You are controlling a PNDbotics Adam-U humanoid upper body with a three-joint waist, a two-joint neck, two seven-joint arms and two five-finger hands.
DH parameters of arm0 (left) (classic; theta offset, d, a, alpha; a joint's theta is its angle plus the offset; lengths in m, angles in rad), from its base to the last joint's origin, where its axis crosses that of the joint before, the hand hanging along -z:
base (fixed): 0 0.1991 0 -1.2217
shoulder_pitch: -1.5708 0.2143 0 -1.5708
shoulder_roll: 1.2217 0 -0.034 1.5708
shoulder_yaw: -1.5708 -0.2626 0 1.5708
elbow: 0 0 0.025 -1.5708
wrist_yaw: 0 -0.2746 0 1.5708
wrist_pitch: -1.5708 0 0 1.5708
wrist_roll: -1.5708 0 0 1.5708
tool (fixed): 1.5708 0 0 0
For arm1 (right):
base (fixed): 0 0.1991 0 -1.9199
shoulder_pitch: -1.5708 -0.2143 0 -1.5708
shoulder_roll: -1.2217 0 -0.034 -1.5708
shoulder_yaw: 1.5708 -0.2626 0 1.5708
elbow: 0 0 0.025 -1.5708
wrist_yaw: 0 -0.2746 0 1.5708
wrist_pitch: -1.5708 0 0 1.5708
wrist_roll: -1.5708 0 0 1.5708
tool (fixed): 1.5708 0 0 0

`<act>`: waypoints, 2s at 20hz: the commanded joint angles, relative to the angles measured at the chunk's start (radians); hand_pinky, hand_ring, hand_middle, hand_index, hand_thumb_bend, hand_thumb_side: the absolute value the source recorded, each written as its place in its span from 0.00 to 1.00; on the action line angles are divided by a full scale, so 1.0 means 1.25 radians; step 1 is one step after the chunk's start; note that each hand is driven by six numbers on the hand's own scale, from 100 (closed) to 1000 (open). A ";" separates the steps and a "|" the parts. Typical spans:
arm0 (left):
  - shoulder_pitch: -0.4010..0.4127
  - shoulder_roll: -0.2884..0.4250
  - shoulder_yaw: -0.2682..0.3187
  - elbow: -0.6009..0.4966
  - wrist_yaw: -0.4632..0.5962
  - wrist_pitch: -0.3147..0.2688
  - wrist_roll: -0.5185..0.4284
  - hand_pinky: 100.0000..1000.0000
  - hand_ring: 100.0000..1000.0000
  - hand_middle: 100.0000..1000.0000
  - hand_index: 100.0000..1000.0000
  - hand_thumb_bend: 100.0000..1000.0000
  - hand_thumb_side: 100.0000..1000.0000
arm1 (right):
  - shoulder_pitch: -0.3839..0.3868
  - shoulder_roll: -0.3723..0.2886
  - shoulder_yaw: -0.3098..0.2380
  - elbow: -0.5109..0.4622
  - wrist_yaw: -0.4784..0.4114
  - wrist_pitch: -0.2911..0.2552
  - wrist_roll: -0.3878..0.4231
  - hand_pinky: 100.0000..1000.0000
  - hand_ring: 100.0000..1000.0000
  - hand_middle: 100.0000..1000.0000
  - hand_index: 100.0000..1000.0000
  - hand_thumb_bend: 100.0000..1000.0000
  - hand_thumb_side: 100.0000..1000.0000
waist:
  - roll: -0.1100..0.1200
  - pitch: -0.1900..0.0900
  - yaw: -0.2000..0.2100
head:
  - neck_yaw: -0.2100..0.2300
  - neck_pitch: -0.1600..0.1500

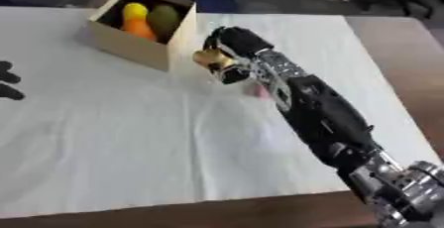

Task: Pick up objects on the table and place them in the box.

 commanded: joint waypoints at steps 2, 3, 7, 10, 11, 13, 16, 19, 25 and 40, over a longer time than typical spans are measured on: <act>-0.007 0.004 0.009 -0.018 0.002 0.001 0.000 0.72 0.52 0.57 0.75 0.00 0.68 | -0.049 -0.032 -0.005 -0.057 -0.075 0.010 -0.023 0.57 0.40 0.38 0.49 0.00 0.00 | -0.002 -0.003 0.004 | 0.000 -0.010; -0.008 0.002 0.008 -0.020 0.003 0.001 -0.002 0.72 0.52 0.57 0.75 0.00 0.68 | -0.062 -0.036 -0.005 -0.067 -0.091 0.015 -0.019 0.57 0.40 0.38 0.49 0.00 0.00 | -0.002 -0.002 0.006 | -0.002 -0.012; -0.018 -0.010 0.002 -0.026 0.007 0.001 -0.013 0.72 0.52 0.57 0.75 0.00 0.68 | -0.113 -0.036 -0.011 -0.077 -0.131 0.031 0.001 0.58 0.41 0.39 0.50 0.00 0.00 | -0.004 0.003 0.024 | -0.019 -0.021; -0.028 -0.017 -0.001 -0.029 0.010 0.001 -0.019 0.72 0.52 0.56 0.75 0.00 0.68 | -0.145 -0.023 -0.019 -0.059 -0.138 0.038 0.013 0.59 0.42 0.40 0.51 0.00 0.00 | -0.005 0.009 0.039 | -0.037 -0.029; -0.032 -0.019 -0.003 -0.031 0.011 0.000 -0.022 0.72 0.52 0.56 0.75 0.00 0.68 | -0.153 -0.016 -0.022 -0.050 -0.135 0.038 0.017 0.59 0.43 0.41 0.52 0.00 0.00 | -0.006 0.011 0.045 | -0.043 -0.031; -0.038 -0.022 -0.006 -0.034 0.014 0.000 -0.027 0.72 0.52 0.56 0.75 0.00 0.68 | -0.165 -0.001 -0.029 -0.029 -0.128 0.036 0.024 0.60 0.44 0.42 0.54 0.00 0.00 | -0.007 0.014 0.054 | -0.052 -0.034; -0.046 -0.025 -0.012 -0.038 0.018 0.000 -0.035 0.72 0.52 0.56 0.75 0.00 0.68 | -0.175 0.021 -0.038 -0.001 -0.113 0.031 0.036 0.61 0.47 0.46 0.59 0.00 0.00 | -0.008 0.019 0.067 | -0.066 -0.038; -0.052 -0.029 -0.016 -0.039 0.020 0.001 -0.041 0.72 0.52 0.56 0.75 0.00 0.68 | -0.180 0.044 -0.043 0.018 -0.091 0.029 0.054 0.66 0.56 0.60 0.75 0.02 0.00 | -0.010 0.022 0.078 | -0.077 -0.042; -0.054 -0.031 -0.020 -0.038 0.020 0.002 -0.047 0.72 0.52 0.56 0.75 0.00 0.68 | -0.185 0.069 -0.049 0.031 -0.027 0.054 0.069 0.71 0.70 0.77 0.90 0.30 0.33 | -0.010 0.025 0.087 | -0.086 -0.043; -0.032 -0.027 -0.004 -0.038 0.015 0.005 -0.038 0.72 0.52 0.56 0.75 0.00 0.69 | -0.134 -0.110 0.010 -0.155 -0.274 -0.020 0.300 0.75 0.74 0.81 0.93 0.19 0.32 | -0.019 0.018 0.054 | -0.051 -0.042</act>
